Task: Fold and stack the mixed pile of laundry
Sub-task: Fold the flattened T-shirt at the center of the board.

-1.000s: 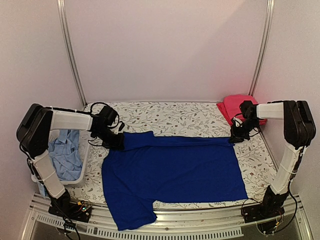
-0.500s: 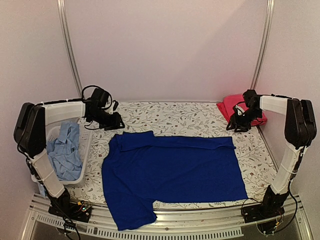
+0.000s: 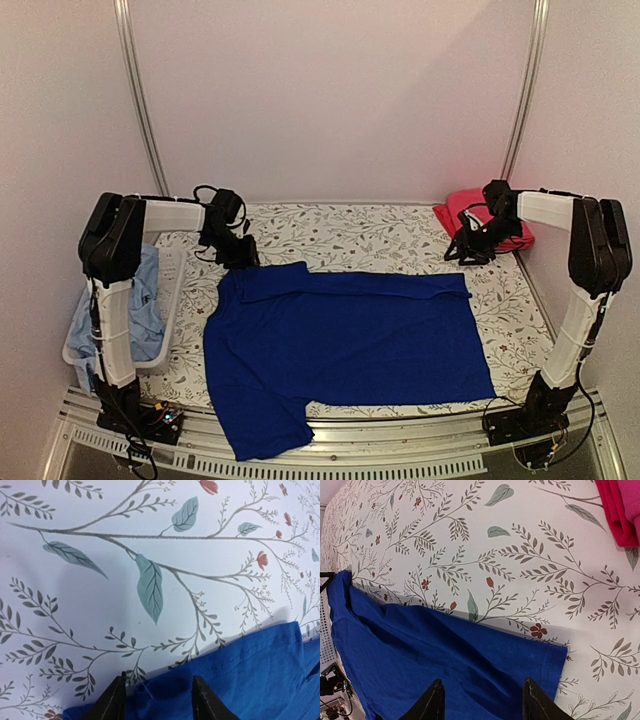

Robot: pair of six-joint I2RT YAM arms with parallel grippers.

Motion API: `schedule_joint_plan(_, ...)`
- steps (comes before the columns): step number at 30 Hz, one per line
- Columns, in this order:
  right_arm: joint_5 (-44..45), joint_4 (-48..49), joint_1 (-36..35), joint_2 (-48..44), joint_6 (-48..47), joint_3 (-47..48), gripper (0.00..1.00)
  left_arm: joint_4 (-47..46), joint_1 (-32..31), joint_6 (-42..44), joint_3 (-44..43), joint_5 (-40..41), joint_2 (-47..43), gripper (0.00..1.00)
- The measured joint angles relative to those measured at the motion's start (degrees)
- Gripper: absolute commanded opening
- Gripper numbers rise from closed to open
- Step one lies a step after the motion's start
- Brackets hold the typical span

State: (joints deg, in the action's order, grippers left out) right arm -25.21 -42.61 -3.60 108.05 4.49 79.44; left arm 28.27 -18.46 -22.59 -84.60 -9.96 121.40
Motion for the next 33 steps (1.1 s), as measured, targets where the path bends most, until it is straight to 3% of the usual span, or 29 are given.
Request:
schedule_joint_plan(4, -1.57, 0.13, -0.42, 0.0, 0.04, 0.0, 0.54, 1.57, -0.02, -0.04, -3.06, 2.23, 2.01, 0.46)
schedule_joint_plan(9, -5.14, 0.7, -3.82, 1.03, 1.11, 2.25, 0.54, 2.89, -0.07, 0.09, -3.26, 2.91, 2.05, 0.19)
schedule_joint_plan(13, -8.31, 2.43, -10.8, 7.28, 3.58, 13.42, 0.54, 1.88, -0.07, 0.11, -2.16, 0.33, 2.01, 0.0)
schedule_joint_plan(23, -17.35, 12.85, -24.15, 23.28, 14.08, 30.34, 0.52, -2.95, -0.22, 1.27, 2.67, -4.55, -4.22, 0.0)
schedule_joint_plan(33, -17.79, 17.4, -30.88, 38.36, 22.05, 44.89, 0.47, -6.16, -0.85, 1.55, 6.21, -7.02, -6.64, 0.0)
